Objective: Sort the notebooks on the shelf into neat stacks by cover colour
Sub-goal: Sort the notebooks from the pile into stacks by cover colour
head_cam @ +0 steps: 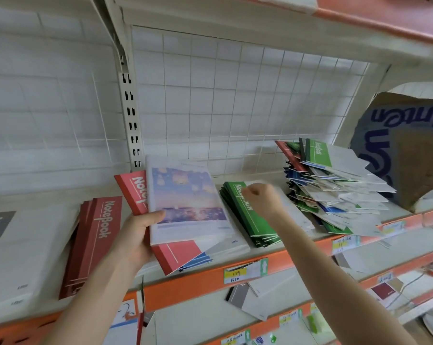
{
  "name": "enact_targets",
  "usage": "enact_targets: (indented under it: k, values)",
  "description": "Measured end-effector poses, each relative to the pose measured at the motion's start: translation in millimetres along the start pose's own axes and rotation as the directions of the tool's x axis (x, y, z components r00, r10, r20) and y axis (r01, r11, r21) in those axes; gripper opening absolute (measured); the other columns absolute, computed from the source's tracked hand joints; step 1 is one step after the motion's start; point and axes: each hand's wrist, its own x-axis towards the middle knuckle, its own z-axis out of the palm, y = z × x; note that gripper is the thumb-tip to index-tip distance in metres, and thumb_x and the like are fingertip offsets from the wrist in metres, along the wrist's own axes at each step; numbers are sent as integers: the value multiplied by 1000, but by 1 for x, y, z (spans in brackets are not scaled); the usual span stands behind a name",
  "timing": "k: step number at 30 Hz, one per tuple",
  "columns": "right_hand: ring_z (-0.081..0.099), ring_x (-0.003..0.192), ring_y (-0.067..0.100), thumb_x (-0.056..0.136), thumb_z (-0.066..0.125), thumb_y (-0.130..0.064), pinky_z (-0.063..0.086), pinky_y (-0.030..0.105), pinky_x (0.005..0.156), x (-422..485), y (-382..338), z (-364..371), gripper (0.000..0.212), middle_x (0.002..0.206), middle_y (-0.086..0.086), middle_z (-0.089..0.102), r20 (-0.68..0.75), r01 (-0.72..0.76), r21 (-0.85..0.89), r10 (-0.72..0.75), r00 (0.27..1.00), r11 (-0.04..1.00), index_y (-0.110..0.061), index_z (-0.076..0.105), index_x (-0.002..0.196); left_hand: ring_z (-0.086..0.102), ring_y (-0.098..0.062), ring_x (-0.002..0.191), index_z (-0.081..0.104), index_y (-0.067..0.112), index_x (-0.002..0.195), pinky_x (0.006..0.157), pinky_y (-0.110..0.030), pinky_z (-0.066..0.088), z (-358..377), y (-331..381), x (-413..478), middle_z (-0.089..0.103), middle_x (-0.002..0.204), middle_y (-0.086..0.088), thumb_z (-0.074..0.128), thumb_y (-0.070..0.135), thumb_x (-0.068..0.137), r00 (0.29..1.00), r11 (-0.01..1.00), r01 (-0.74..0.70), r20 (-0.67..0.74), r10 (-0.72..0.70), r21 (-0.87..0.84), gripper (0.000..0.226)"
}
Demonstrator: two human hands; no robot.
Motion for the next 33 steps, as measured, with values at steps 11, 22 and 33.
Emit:
enact_targets:
  k: [11,22,33]
  values:
    - [64,49,14,84,59,7,55,25,48,-27,-54,47,12,65,8,66,442,-344,718,-15,897,606,0,56,75,63,-26,81,60,17,94,67,-36,47,-25,16,-13,68,86,-8,51,16,94,986,998,-54,-160,49,-26,9]
    - [63,60,21,86,56,5,56,28,47,-19,-58,55,11,77,13,63,422,-342,744,-6,907,574,-5,52,84,62,-27,91,54,12,111,78,-37,48,-101,43,2,64,103,-9,63,0,84,865,813,-114,-346,365,572,31]
    - [68,54,19,90,52,0,53,28,44,-10,-36,54,9,69,9,70,466,-420,789,8,885,449,-4,53,98,24,-23,137,30,23,142,108,-44,27,-79,-4,-27,29,148,-4,31,53,95,976,-382,82,3,219,920,56]
